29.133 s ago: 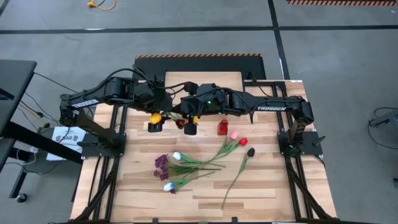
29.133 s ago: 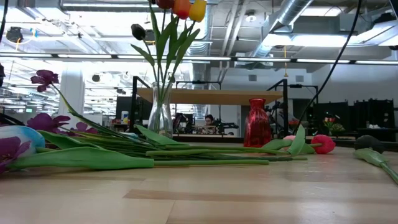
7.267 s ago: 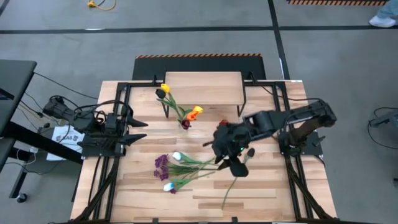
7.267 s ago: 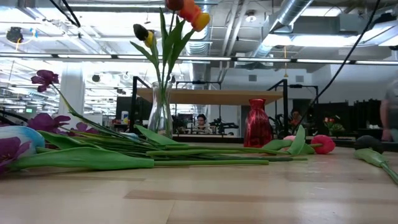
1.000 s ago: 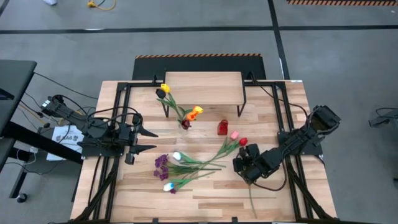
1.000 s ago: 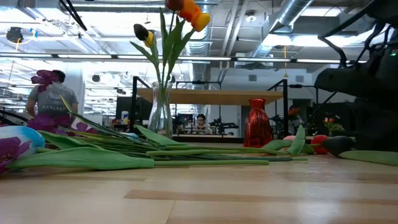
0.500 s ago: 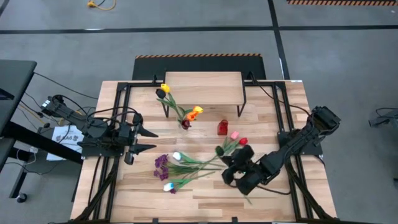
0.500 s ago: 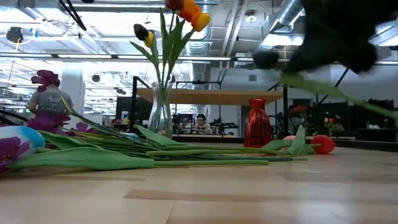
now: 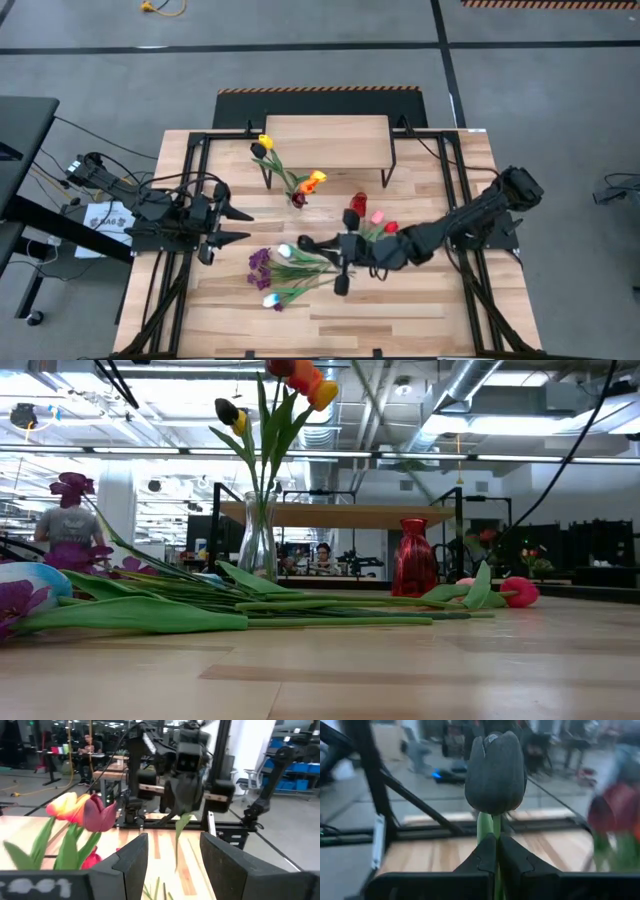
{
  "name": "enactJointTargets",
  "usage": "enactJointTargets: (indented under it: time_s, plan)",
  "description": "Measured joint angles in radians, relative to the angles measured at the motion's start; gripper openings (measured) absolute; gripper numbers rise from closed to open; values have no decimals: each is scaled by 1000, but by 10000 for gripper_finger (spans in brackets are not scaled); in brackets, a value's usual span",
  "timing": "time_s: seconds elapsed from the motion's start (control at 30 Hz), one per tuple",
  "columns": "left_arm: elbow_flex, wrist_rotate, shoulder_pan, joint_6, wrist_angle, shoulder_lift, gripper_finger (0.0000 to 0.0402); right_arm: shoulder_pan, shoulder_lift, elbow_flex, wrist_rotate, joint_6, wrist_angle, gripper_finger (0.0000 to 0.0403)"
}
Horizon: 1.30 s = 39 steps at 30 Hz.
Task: Pick and place flowers into a vace then onto a shelf
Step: Put the black tulip into the transparent vase
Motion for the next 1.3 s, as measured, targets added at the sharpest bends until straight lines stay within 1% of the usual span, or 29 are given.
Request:
enactJointTargets:
  time_s: [0.07,0.2,0.33,0.43,0.7,0.83,0.9,1.0,1.13,1.2,1.3]
  plan:
    - [0,26,0,12,7,0,170,-27,-1,19,-61,-35,17,2]
    - [0,69,0,36,23,1,170,-69,-1,51,-116,-68,23,3]
    - [0,54,0,60,62,32,170,-103,-1,59,-188,-102,85,3]
    - [1,49,0,68,132,81,170,-118,-1,60,-241,-139,138,3]
    - [1,42,0,100,341,259,170,-127,-1,60,-256,-198,210,3]
    - [1,32,1,114,445,339,170,-127,-1,60,-318,-206,250,3]
    - [1,31,4,121,484,370,170,-127,-1,60,-326,-222,261,3]
    - [1,32,15,123,531,407,170,-127,-1,60,-335,-224,280,3]
    - [1,45,37,117,584,460,170,-128,-1,60,-399,-225,304,3]
    - [2,66,46,112,615,482,170,-127,-1,60,-404,-225,306,3]
    - [25,82,59,107,617,514,170,-127,-1,60,-405,-225,310,3]
